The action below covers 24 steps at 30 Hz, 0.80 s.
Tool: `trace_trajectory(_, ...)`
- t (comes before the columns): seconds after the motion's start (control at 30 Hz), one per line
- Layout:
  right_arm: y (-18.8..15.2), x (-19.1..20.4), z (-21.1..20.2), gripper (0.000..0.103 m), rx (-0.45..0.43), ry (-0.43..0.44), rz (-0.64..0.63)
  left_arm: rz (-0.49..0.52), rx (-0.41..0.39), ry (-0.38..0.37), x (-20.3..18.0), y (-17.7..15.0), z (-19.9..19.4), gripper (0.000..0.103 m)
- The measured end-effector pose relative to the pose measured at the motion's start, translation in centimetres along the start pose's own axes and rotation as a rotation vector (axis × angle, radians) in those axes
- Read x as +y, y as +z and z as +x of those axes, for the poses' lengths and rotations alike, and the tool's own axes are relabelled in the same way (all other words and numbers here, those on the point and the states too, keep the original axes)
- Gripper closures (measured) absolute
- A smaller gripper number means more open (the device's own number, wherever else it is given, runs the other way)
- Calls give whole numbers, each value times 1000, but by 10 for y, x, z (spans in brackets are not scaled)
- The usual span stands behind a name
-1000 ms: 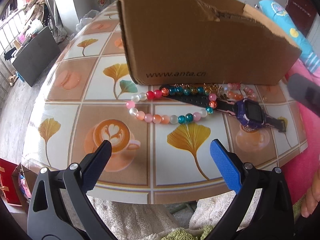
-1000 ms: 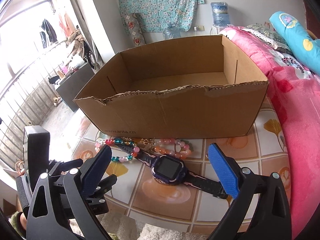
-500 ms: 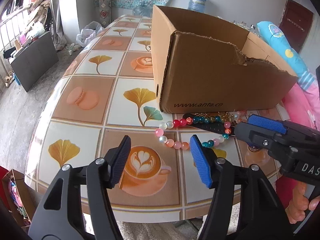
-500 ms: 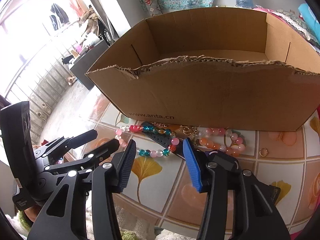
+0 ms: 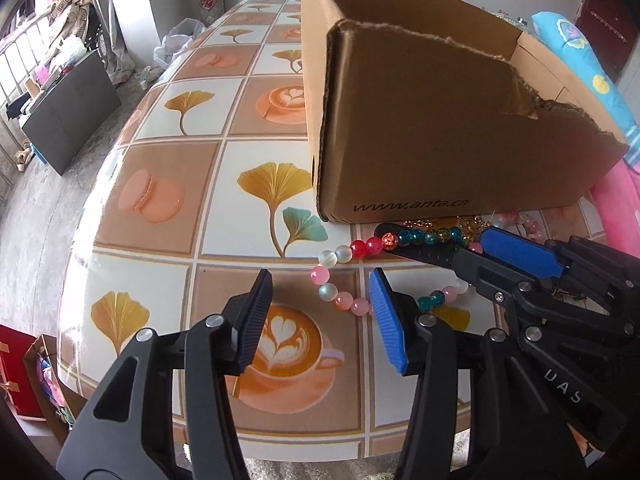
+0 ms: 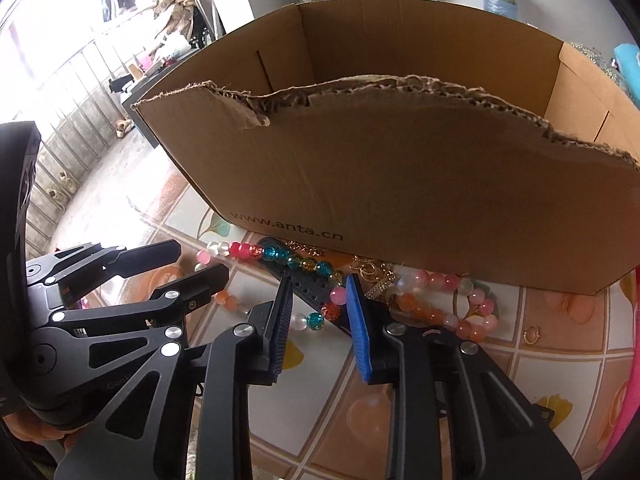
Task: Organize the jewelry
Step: 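Close the left gripper on the beaded bracelet while the right gripper grips it too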
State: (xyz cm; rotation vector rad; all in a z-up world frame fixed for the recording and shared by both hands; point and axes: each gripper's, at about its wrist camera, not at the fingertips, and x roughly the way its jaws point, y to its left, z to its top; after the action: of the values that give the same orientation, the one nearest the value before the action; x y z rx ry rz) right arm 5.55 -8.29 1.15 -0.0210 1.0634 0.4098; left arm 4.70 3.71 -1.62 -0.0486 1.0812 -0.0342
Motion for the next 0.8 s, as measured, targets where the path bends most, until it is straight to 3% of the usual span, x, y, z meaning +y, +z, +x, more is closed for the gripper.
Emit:
trace_trajectory(0.27, 6, 4, 10, 89, 9, -39, -12, 31, -8, 45, -7, -1, 1, 57)
trace_trajectory(0.8, 10, 8, 10, 92, 14, -35, -6, 24, -24, 58, -5, 1, 0, 75)
